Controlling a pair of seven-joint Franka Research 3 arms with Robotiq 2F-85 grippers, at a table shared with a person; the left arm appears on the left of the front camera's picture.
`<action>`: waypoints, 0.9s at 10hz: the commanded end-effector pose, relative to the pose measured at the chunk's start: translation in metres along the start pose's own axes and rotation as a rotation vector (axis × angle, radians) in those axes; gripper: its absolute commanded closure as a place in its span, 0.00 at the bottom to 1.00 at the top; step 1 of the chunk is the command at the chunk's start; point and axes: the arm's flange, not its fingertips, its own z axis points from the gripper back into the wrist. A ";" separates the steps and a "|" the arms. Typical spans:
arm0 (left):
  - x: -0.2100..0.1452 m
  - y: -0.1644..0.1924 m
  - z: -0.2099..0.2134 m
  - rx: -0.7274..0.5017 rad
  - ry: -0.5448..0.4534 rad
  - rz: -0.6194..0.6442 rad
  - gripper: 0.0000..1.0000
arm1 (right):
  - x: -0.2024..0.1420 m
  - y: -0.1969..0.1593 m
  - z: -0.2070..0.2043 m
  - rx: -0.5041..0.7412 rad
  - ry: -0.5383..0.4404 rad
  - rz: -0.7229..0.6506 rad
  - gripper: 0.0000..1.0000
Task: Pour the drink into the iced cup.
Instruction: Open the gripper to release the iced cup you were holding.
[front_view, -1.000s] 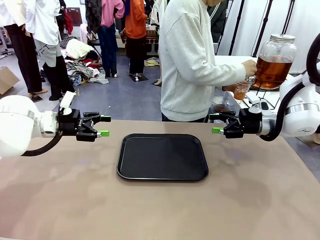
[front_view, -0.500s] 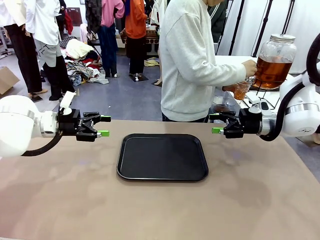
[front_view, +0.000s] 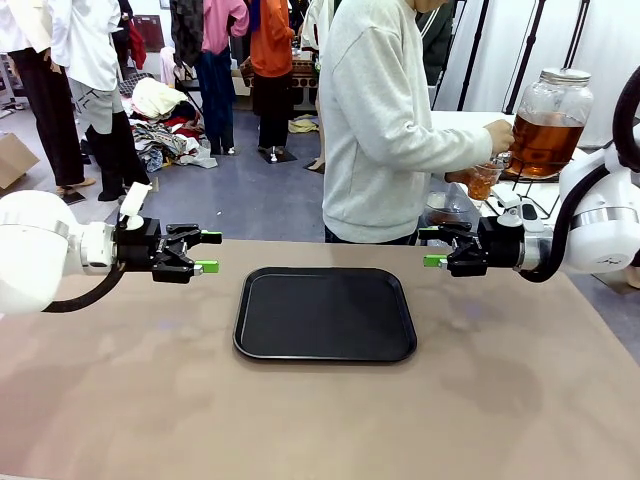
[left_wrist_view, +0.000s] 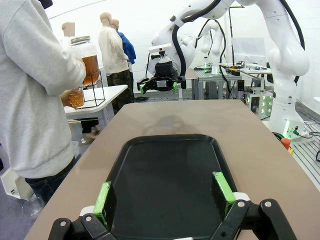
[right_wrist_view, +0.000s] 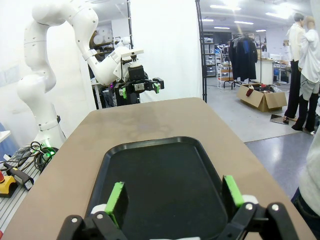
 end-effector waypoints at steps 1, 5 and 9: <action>0.001 0.000 -0.002 0.007 -0.008 -0.004 0.00 | 0.001 0.000 0.000 0.000 0.000 0.003 0.00; 0.001 0.000 -0.002 0.007 -0.008 -0.004 0.00 | 0.001 0.000 0.000 0.000 0.000 0.003 0.00; 0.001 0.000 -0.002 0.007 -0.008 -0.004 0.00 | 0.001 0.000 0.000 0.000 0.000 0.003 0.00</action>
